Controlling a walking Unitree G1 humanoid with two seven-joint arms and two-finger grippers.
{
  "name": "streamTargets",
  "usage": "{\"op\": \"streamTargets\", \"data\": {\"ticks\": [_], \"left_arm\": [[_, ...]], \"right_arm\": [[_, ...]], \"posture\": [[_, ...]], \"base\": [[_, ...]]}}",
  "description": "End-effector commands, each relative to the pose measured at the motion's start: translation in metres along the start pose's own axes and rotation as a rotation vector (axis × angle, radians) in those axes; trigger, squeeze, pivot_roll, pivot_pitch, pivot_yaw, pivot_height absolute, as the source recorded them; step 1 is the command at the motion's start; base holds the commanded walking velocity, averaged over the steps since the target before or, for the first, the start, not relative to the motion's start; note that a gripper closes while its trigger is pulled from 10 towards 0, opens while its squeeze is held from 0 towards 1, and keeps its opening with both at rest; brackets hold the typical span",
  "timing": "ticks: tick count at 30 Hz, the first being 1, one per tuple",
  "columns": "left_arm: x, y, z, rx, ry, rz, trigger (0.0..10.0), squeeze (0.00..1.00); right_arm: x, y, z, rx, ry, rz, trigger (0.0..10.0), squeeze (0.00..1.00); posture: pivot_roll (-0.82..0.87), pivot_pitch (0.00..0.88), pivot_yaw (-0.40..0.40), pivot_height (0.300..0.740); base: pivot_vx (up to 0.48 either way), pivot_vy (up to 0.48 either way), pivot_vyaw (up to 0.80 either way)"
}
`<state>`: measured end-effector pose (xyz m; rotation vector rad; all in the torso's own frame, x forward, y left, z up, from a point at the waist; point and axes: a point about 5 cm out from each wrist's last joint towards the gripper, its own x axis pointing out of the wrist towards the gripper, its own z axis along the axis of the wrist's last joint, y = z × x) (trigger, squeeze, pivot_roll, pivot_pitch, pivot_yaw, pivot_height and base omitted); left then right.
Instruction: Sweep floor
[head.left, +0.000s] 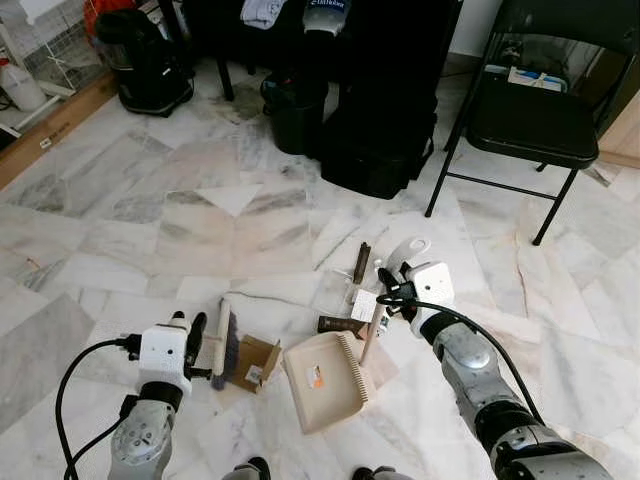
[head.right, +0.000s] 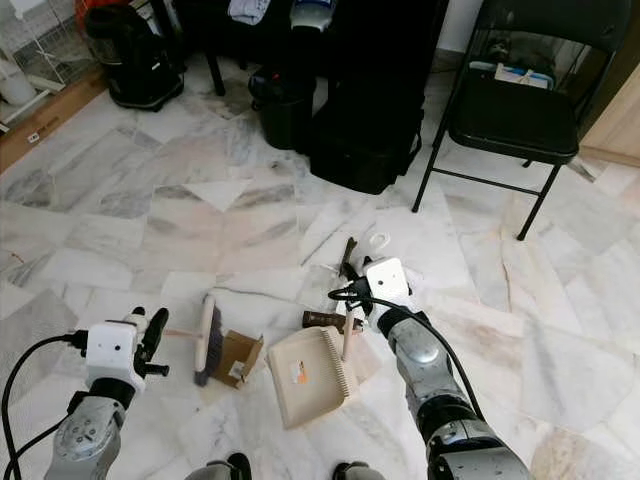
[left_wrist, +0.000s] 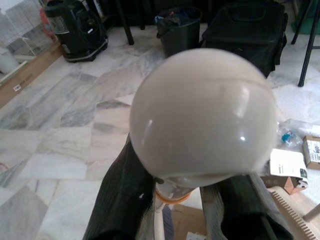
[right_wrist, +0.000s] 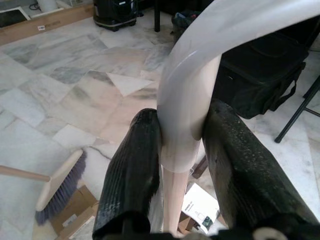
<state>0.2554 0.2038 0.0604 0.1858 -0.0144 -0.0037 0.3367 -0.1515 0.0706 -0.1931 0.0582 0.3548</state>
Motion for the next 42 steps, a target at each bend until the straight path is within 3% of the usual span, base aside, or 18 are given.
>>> {"op": "streamTargets", "data": {"ticks": [1,7,8,9,10,24,34,42], "left_arm": [[-0.006,-0.006,-0.02,-0.009,0.105,-0.021,10.0,0.0],[0.013,-0.009,-0.014,-0.01,0.082,-0.022,10.0,0.0],[0.016,-0.01,-0.012,-0.01,0.076,-0.023,10.0,0.0],[0.02,-0.01,-0.01,-0.011,0.07,-0.023,10.0,0.0],[0.023,-0.01,-0.008,-0.011,0.062,-0.023,10.0,0.0],[0.052,-0.008,0.012,0.079,-0.022,-0.036,10.0,0.0],[0.053,-0.008,0.014,0.098,-0.046,-0.048,10.0,0.0],[0.056,-0.009,0.021,0.076,-0.084,-0.041,10.0,0.0]], "right_arm": [[-0.003,-0.003,-0.006,0.007,0.034,-0.024,0.0,0.0],[0.0,-0.007,0.001,0.019,-0.001,-0.055,0.0,0.0],[0.0,-0.007,0.002,0.019,-0.008,-0.062,0.7,0.0],[0.001,-0.008,0.004,0.018,-0.013,-0.069,0.7,0.0],[0.001,-0.01,0.005,0.022,-0.023,-0.079,10.0,0.0],[-0.006,-0.035,0.021,0.013,-0.139,-0.297,10.0,0.0],[-0.011,-0.035,0.023,0.06,-0.182,-0.412,10.0,0.0],[-0.021,-0.038,0.031,0.031,-0.234,-0.473,10.0,0.0]], "posture": [[0.03,0.167,-0.007,0.74],[0.03,0.12,-0.007,0.74],[0.02,0.108,-0.005,0.74],[0.02,0.105,-0.005,0.74],[0.02,0.091,-0.003,0.74],[0.0,0.032,0.024,0.74],[0.0,0.033,0.03,0.74],[0.0,0.04,0.036,0.74]], "base": [[0.0,0.0,0.0],[0.0,0.0,0.0],[0.0,0.0,0.0],[0.0,0.0,0.0],[0.0,0.0,0.0],[0.0,0.0,0.0],[0.0,0.0,0.0],[0.0,0.0,0.0]]}}
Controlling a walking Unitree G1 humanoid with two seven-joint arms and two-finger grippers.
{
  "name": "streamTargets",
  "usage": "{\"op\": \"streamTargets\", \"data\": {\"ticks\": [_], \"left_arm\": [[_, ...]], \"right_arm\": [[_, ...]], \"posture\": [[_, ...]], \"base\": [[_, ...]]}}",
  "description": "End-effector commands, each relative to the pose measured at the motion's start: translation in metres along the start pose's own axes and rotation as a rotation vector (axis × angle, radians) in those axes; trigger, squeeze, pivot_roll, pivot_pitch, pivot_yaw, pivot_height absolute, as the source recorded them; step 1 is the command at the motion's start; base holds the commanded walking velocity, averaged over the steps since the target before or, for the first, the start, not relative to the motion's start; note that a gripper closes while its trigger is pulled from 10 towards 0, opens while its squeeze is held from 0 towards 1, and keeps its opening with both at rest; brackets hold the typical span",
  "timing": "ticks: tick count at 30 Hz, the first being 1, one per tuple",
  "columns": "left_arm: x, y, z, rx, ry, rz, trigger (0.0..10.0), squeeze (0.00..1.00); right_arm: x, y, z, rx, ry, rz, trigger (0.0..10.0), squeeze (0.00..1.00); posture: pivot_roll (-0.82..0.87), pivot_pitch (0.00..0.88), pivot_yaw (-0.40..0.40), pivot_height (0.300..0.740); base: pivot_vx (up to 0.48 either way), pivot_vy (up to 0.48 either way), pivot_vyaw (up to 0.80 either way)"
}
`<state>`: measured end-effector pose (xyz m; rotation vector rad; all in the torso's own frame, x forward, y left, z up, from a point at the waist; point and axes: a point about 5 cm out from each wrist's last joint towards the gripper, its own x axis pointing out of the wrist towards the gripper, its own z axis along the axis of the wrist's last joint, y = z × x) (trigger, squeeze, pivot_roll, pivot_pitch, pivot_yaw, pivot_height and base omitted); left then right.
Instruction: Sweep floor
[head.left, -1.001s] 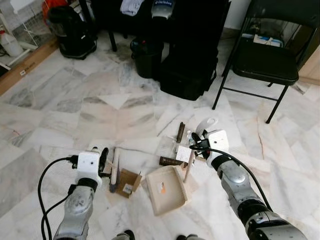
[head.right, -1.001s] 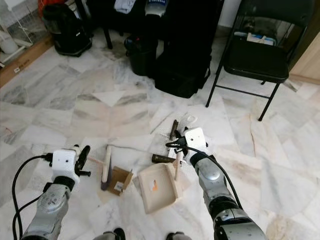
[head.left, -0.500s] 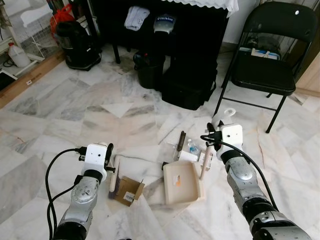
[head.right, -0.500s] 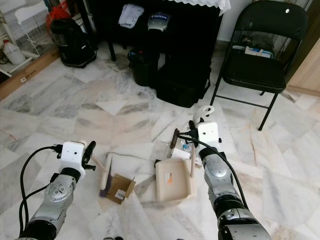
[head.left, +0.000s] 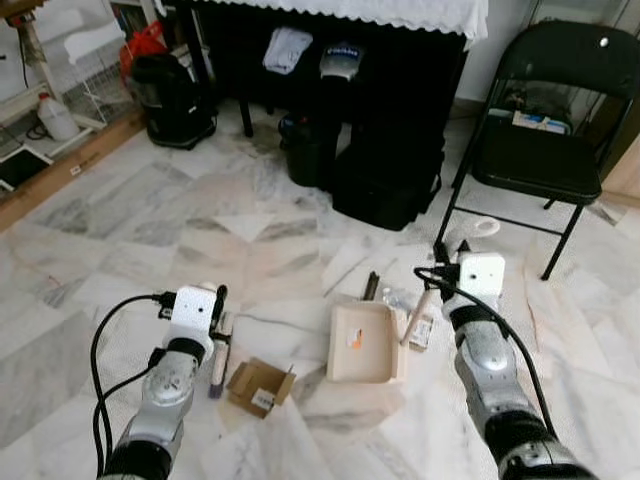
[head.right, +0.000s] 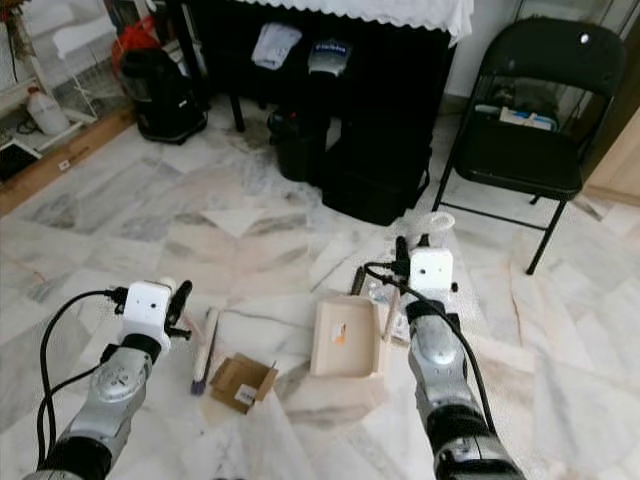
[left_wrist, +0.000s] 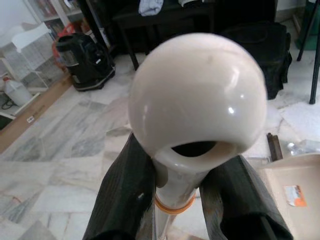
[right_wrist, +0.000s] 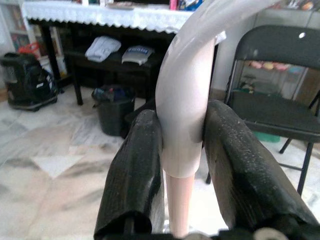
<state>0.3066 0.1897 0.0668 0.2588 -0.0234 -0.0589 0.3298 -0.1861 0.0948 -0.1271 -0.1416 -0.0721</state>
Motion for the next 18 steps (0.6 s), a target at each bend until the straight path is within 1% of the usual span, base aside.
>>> {"op": "streamTargets", "data": {"ticks": [1,2,3,5,10,16,18], "left_arm": [[0.004,0.005,0.013,-0.005,-0.07,0.022,10.0,0.0],[0.004,0.005,0.013,-0.005,-0.07,0.022,10.0,0.0],[0.005,0.005,0.013,-0.026,-0.069,0.032,10.0,0.0],[0.005,0.004,0.014,-0.041,-0.07,0.036,10.0,0.0],[0.005,-0.001,0.015,-0.046,-0.073,0.028,10.0,0.0],[0.007,0.0,0.015,-0.063,-0.071,0.03,10.0,0.0],[0.007,0.0,0.015,-0.068,-0.071,0.033,10.0,0.0]], "right_arm": [[0.003,-0.004,0.014,0.004,-0.067,-0.039,10.0,0.0],[0.003,-0.004,0.014,0.004,-0.067,-0.039,10.0,0.0],[0.0,-0.004,0.013,0.006,-0.063,-0.046,10.0,0.0],[-0.003,-0.004,0.011,0.002,-0.057,-0.047,10.0,0.0],[-0.012,-0.007,0.006,0.008,-0.039,-0.07,10.0,0.0],[-0.018,-0.01,0.006,0.008,-0.036,-0.098,10.0,0.0],[-0.02,-0.011,0.006,0.007,-0.032,-0.112,10.0,0.0]], "posture": [[-0.01,0.04,0.036,0.74],[-0.01,0.04,0.036,0.74],[-0.01,0.041,0.039,0.74],[-0.01,0.04,0.04,0.74],[-0.02,0.039,0.042,0.74],[-0.02,0.025,0.048,0.74],[-0.02,0.016,0.049,0.74]], "base": [[0.0,0.0,0.0],[0.0,0.0,0.0],[0.0,0.0,0.0],[0.0,0.0,0.0],[0.0,0.0,0.0],[0.0,0.0,0.0],[0.0,0.277,0.0]]}}
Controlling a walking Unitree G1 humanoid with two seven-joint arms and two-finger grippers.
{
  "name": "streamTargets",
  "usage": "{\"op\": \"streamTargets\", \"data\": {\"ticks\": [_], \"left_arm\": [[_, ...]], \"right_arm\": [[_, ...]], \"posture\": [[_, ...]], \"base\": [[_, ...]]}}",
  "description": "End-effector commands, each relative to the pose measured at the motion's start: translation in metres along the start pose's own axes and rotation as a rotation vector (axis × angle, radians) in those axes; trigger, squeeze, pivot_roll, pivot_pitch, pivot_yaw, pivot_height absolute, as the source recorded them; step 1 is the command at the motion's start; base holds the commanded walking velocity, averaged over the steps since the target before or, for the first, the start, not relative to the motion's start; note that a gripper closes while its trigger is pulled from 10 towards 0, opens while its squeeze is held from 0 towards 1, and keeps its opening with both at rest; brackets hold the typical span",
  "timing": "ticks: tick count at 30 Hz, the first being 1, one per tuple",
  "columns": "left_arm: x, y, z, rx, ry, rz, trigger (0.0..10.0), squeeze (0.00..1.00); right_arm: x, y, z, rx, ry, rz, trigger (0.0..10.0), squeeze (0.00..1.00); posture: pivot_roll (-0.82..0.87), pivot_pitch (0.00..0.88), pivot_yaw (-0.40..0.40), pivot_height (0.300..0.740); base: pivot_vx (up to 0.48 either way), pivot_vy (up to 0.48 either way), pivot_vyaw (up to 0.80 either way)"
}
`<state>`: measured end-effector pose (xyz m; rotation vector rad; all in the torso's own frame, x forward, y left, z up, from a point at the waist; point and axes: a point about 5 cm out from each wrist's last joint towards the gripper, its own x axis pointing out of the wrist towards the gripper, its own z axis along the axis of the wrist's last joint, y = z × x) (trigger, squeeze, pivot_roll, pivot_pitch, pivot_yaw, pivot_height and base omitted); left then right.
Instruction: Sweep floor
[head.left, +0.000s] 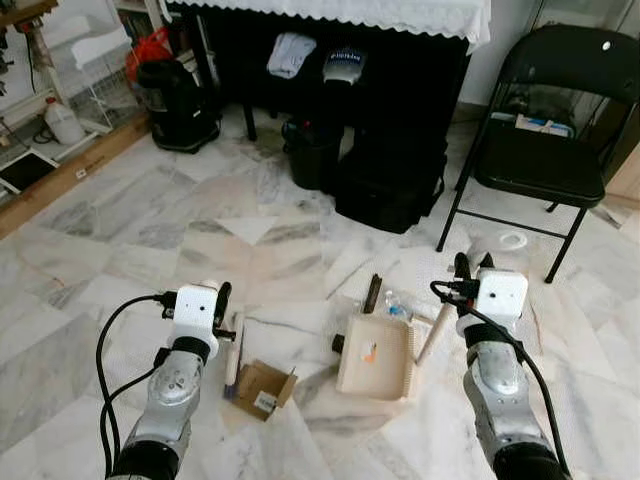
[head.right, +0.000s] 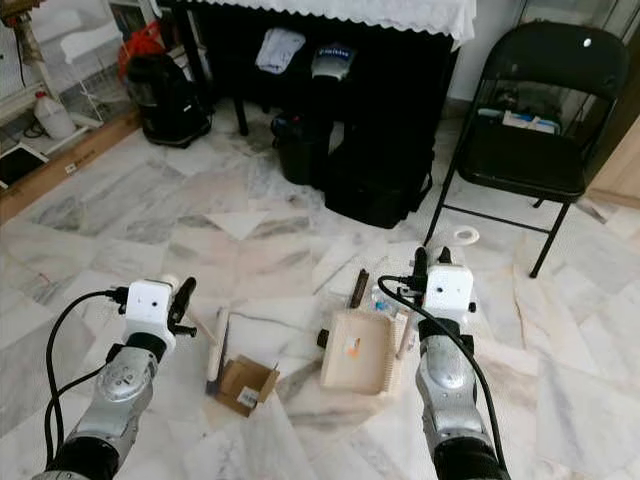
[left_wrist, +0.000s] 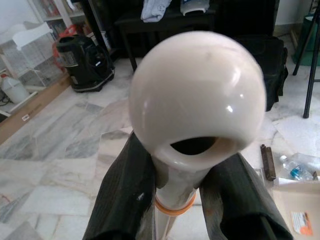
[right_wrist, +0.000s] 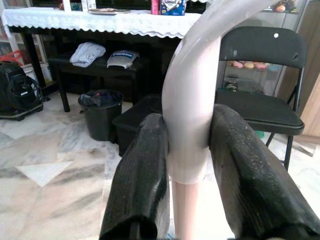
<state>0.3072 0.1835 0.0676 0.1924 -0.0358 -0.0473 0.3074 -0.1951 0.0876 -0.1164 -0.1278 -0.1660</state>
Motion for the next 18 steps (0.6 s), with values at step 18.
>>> {"op": "streamTargets", "data": {"ticks": [18], "left_arm": [[0.0078,0.0077,0.0146,-0.009,-0.06,0.009,10.0,0.0]], "right_arm": [[-0.0069,-0.0009,0.0078,0.03,-0.029,-0.056,10.0,0.0]], "posture": [[-0.02,0.0,0.067,0.74]], "base": [[0.0,0.299,-0.23]]}}
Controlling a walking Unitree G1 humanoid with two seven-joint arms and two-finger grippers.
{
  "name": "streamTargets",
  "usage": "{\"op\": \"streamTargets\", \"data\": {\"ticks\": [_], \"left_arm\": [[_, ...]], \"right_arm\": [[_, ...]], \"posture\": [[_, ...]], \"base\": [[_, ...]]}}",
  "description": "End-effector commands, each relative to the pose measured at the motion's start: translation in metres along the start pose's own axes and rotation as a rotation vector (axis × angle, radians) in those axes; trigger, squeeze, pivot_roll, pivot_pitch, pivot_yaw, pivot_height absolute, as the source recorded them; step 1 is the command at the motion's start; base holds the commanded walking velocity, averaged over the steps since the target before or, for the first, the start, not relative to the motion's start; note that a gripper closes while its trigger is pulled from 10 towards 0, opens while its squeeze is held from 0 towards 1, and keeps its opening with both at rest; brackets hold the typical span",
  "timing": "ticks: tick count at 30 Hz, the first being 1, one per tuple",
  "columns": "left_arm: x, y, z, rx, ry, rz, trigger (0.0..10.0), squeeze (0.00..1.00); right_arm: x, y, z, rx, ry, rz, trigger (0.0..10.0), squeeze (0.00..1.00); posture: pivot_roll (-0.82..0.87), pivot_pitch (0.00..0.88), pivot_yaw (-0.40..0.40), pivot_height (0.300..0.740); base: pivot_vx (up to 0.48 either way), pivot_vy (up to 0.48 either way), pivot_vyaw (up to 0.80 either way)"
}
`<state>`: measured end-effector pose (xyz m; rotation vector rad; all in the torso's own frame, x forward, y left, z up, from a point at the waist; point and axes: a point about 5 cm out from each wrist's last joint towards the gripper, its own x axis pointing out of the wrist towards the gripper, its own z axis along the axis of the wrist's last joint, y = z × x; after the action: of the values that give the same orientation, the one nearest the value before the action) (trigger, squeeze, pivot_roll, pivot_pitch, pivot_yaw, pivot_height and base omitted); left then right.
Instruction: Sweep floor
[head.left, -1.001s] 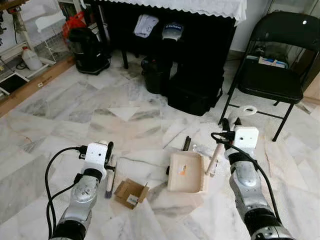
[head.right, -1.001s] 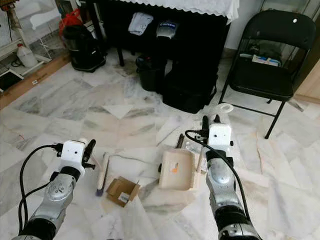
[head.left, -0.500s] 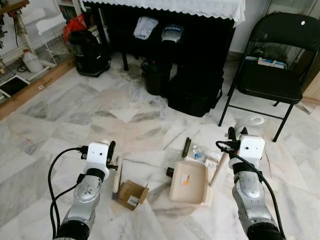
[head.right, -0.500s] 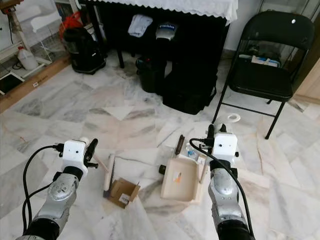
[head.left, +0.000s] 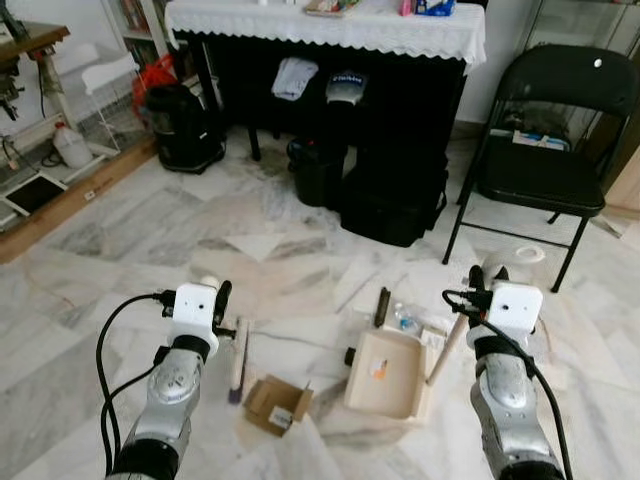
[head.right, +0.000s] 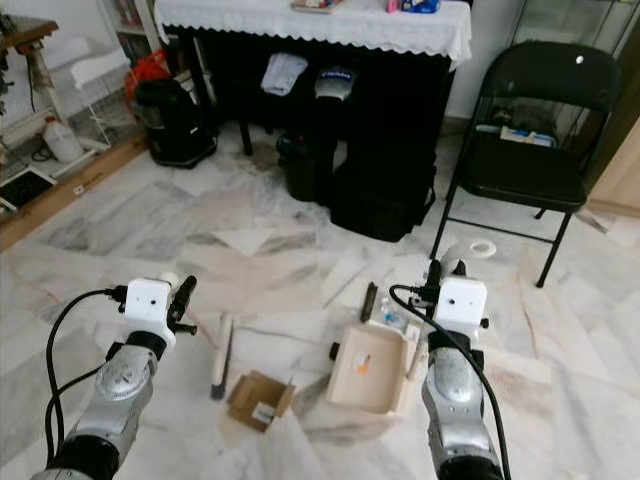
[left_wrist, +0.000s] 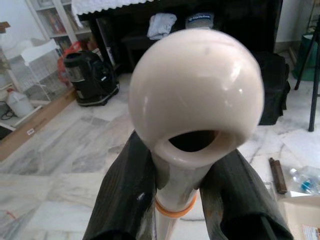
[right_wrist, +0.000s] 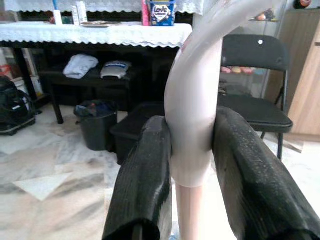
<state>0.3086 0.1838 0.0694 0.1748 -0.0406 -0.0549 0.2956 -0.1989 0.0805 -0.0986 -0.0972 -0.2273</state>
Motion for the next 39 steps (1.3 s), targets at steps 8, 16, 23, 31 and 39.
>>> {"op": "streamTargets", "data": {"ticks": [8,16,23,31,39], "left_arm": [[0.0077,0.0082,0.0144,0.009,-0.055,0.016,10.0,0.0],[0.0083,0.008,0.0153,0.006,-0.056,0.017,10.0,0.0],[0.0085,0.0075,0.0157,0.003,-0.056,0.02,10.0,0.0],[0.0091,0.008,0.0162,0.005,-0.054,0.022,10.0,0.0],[0.0096,0.0089,0.0168,0.007,-0.055,0.022,10.0,0.0]], "right_arm": [[0.0043,0.0056,0.0143,0.031,-0.057,0.001,10.0,0.0],[0.0063,0.0065,0.0152,0.039,-0.048,-0.01,10.0,0.0],[0.0068,0.0082,0.0166,0.034,-0.054,-0.006,10.0,0.0],[0.0073,0.0096,0.0177,0.035,-0.057,-0.004,10.0,0.0],[0.0074,0.0113,0.0192,0.039,-0.066,0.007,10.0,0.0]], "posture": [[-0.02,0.024,0.07,0.74],[-0.01,0.035,0.072,0.74],[-0.01,0.051,0.072,0.74],[-0.01,0.062,0.072,0.74],[-0.01,0.063,0.074,0.74]], "base": [[0.0,0.325,-0.39],[0.0,0.328,0.0],[0.0,0.327,-0.44],[0.0,0.329,0.0],[0.0,0.325,0.0]]}}
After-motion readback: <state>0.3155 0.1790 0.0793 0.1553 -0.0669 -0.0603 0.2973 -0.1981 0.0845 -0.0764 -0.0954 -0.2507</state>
